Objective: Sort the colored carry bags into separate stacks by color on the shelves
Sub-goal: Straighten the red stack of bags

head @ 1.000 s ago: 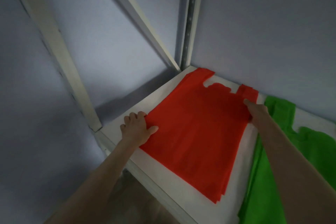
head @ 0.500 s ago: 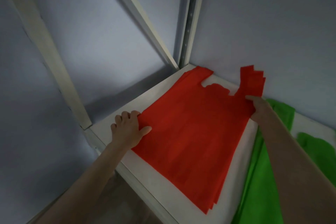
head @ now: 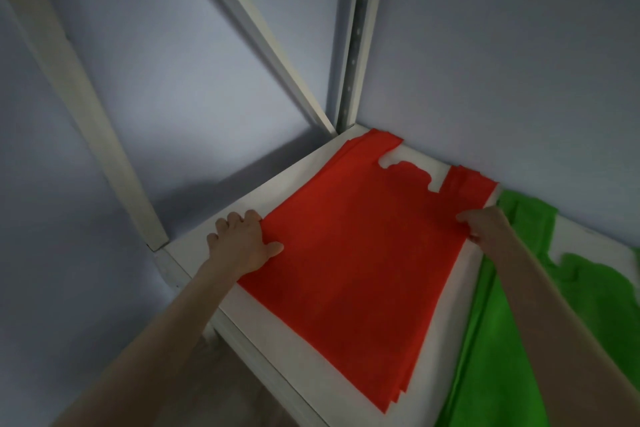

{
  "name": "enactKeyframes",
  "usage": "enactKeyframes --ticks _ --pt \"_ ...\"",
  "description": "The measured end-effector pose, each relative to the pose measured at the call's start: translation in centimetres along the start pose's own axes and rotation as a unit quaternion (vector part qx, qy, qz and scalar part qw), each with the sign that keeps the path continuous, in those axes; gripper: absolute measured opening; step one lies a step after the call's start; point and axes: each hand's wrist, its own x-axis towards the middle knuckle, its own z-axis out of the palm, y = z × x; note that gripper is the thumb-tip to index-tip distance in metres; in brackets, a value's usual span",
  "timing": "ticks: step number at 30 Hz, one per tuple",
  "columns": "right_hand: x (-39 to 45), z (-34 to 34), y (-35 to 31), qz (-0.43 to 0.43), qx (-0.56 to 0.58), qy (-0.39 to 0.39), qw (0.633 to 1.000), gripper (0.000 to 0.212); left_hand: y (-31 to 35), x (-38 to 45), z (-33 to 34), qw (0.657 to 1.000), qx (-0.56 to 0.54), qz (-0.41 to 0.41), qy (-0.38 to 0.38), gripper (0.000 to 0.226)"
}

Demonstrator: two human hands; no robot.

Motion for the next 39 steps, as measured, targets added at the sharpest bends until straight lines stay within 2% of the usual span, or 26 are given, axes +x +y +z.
enactKeyframes --ticks 3,7,10,14,19,27,33,36,39 --pt "-1.3 0.2 1.1 -0.01 -0.09 -0.005 0.996 0.046 1.4 1.4 -1.1 1.0 0.0 -0.018 -0.023 0.075" --pt "-4.4 0.9 2.2 -0.049 -0.198 -0.036 0.978 0.042 3.8 3.5 -0.9 0.999 -0.05 0.017 -0.008 0.075" --pt "-6.1 1.7 2.7 -0.077 -0.227 -0.035 0.97 0.048 4.4 4.2 -0.6 0.999 -0.043 0.019 -0.006 0.07" --pt "-7.4 1.2 2.5 -0.064 -0.222 -0.022 0.973 0.056 3.7 4.6 -1.0 0.995 -0.091 0.029 -0.036 0.068" --pt "-9.0 0.4 2.1 -0.046 -0.186 -0.036 0.981 0.05 2.9 5.0 -1.6 0.992 -0.097 0.035 -0.079 0.073" --pt "-10.2 0.1 1.4 -0.034 -0.202 -0.041 0.978 0.044 4.0 4.5 -0.6 0.998 -0.042 0.039 0.006 0.06" --pt "-11.0 0.2 1.7 -0.047 -0.224 -0.048 0.972 0.038 4.1 4.3 0.5 0.997 0.006 0.053 0.059 0.06" --pt "-11.3 0.8 1.7 -0.045 -0.242 -0.031 0.969 0.043 4.0 4.2 0.6 0.997 -0.003 0.049 0.057 0.061" --pt "-11.4 0.7 1.9 -0.044 -0.241 -0.011 0.969 0.048 3.8 4.1 0.1 0.999 -0.017 0.008 0.047 0.062"
